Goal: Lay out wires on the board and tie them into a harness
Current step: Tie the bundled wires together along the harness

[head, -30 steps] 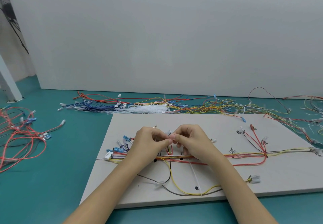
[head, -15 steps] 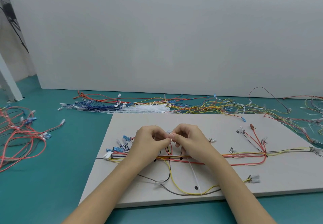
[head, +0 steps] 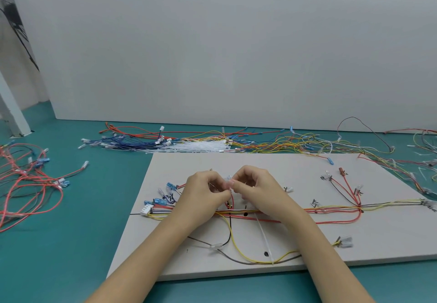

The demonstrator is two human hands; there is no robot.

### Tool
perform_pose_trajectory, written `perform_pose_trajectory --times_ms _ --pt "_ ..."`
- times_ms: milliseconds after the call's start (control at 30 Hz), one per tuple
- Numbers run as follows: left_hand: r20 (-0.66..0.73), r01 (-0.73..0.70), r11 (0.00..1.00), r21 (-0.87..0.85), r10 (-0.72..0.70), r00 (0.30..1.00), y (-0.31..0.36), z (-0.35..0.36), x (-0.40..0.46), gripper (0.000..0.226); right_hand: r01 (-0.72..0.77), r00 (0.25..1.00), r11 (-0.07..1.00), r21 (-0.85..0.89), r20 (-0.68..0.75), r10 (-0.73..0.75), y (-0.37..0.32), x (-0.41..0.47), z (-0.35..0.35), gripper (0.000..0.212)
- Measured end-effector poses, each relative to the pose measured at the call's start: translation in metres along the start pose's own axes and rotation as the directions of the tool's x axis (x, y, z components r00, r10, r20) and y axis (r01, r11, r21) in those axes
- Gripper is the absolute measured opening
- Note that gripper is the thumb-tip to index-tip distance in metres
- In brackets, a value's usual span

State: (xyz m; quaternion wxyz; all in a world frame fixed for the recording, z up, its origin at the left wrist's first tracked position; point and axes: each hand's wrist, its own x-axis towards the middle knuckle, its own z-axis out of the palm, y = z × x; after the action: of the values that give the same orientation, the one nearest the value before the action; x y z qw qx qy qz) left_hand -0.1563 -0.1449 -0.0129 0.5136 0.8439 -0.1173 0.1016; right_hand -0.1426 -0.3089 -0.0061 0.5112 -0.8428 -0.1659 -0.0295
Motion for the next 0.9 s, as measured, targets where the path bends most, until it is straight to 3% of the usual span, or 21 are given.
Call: perform_pose_trajectory --times_ms 167,367,633,900 --pt "-0.008 -0.026 0.999 0.020 0.026 1.000 -0.0021 0.0011 0.0009 0.011 0.013 0.999 0.997 -0.077 -0.039 -0.016 0.0027 -0.0012 0.0097 0.027" --pt "-0.010 -0.030 0.999 0.024 0.030 0.999 -0.0030 0.0016 0.0015 0.013 -0.006 1.000 1.000 -0.010 0.021 0.006 -0.0028 -0.0015 0.0095 0.027" --pt "-0.032 -0.047 0.999 -0.001 0.047 0.998 0.0007 0.0017 0.0000 0.014 0.049 0.999 0.998 -0.044 -0.015 -0.050 -0.0018 -0.0010 0.0092 0.025" --pt "0.012 0.053 0.999 -0.007 -0.053 0.999 -0.0015 -0.0005 0.0005 0.016 0.096 0.991 0.995 -0.026 -0.086 -0.098 -0.0060 -0.0013 0.0046 0.021"
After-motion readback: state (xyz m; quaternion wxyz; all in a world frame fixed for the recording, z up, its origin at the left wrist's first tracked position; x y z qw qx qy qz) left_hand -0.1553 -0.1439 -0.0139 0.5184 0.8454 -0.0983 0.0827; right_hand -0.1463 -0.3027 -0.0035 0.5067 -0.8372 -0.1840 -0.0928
